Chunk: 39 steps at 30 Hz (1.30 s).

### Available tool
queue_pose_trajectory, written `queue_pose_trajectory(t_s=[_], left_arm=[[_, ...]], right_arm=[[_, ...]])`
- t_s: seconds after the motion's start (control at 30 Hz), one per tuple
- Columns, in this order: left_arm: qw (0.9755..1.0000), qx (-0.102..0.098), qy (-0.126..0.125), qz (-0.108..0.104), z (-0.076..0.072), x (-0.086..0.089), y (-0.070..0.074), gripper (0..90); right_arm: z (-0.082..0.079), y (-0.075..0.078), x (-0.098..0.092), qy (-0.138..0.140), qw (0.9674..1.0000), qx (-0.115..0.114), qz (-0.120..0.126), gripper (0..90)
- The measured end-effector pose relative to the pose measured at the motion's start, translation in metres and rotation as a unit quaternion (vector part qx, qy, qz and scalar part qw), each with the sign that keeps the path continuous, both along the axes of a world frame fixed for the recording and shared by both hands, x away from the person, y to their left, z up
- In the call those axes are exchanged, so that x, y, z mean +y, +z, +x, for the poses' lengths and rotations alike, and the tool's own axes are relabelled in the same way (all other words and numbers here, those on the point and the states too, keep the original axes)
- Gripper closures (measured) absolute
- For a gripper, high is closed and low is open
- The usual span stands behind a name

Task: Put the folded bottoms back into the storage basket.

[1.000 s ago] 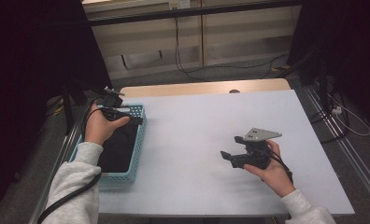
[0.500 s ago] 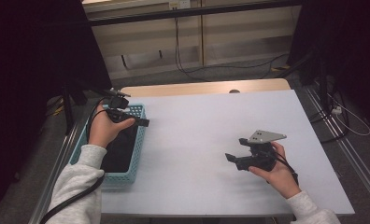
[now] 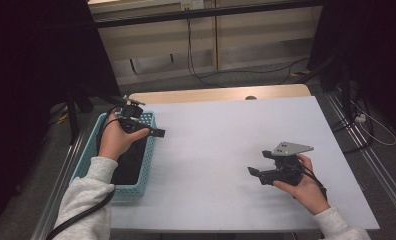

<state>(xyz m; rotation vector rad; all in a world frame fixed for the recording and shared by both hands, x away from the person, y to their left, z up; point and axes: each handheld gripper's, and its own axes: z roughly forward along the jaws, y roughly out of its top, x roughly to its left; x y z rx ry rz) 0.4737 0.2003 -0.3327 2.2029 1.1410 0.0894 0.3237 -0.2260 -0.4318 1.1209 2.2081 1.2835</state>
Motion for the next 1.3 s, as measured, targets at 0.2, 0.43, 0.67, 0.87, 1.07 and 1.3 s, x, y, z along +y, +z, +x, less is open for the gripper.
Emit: queue_pose_trajectory(t_s=[0.2,0.43,0.67,0.87,1.07,1.3], left_arm=[[0.9999,-0.001,-0.009,-0.005,-0.005,-0.008,-0.002,20.9],[0.9996,0.0,-0.026,-0.005,-0.008,-0.018,-0.004,20.6],[0.9994,0.003,-0.034,-0.008,-0.01,-0.024,-0.009,20.2],[0.9989,0.001,-0.046,-0.007,-0.014,-0.031,-0.011,19.9],[0.9984,-0.002,-0.055,-0.012,-0.019,-0.037,-0.013,19.8],[0.9976,0.001,-0.069,-0.012,-0.025,-0.044,-0.018,19.4]], right_arm=[[-0.003,-0.001,-0.005,-0.002,1.0,0.002,-0.003,19.7],[-0.006,-0.002,-0.008,0.001,1.0,0.003,-0.008,19.6],[-0.008,-0.002,-0.012,0.003,0.9999,0.006,-0.01,19.3],[-0.011,-0.004,-0.014,0.008,0.9998,0.01,-0.014,19.2],[-0.013,-0.006,-0.015,0.01,0.9997,0.016,-0.017,18.9],[-0.016,-0.006,-0.019,0.01,0.9997,0.018,-0.015,18.6]])
